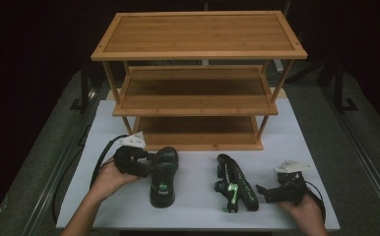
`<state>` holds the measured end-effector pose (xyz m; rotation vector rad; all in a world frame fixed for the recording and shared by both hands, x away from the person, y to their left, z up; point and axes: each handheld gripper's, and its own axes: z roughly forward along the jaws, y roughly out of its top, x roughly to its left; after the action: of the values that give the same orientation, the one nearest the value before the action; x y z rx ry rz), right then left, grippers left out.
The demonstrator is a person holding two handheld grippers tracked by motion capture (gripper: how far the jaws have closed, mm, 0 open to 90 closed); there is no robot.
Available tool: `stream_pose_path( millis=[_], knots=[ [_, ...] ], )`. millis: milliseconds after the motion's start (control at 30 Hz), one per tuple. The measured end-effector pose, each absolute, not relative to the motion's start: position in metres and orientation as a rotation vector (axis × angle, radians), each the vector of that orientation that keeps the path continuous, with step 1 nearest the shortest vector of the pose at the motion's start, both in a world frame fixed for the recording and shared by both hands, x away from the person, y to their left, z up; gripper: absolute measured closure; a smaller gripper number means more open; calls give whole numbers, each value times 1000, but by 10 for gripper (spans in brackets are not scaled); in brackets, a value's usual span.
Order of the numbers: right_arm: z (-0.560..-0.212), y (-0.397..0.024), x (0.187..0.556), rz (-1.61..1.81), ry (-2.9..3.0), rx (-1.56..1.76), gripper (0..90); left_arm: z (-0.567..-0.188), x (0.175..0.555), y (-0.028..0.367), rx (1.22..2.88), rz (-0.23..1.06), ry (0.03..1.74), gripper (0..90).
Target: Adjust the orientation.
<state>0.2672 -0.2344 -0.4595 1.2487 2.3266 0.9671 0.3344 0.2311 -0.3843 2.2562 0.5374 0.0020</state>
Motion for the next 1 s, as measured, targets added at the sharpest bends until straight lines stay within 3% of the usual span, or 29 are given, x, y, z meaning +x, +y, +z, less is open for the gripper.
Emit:
stream_pose_path(
  millis=[167,267,700,1000],
  knots=[
    [-459,-234,267,966,2327,1249,8,-395,338,222,2265,-45,510,652],
    [-459,-234,267,967,2326,1249,7,-394,335,220,2278,-11,500,683],
    [-459,-234,267,965,2327,1248,8,-384,331,188,2269,-20,399,692],
    [-459,-235,267,968,2326,1249,8,-397,340,168,2238,-31,432,691]
  ],
)
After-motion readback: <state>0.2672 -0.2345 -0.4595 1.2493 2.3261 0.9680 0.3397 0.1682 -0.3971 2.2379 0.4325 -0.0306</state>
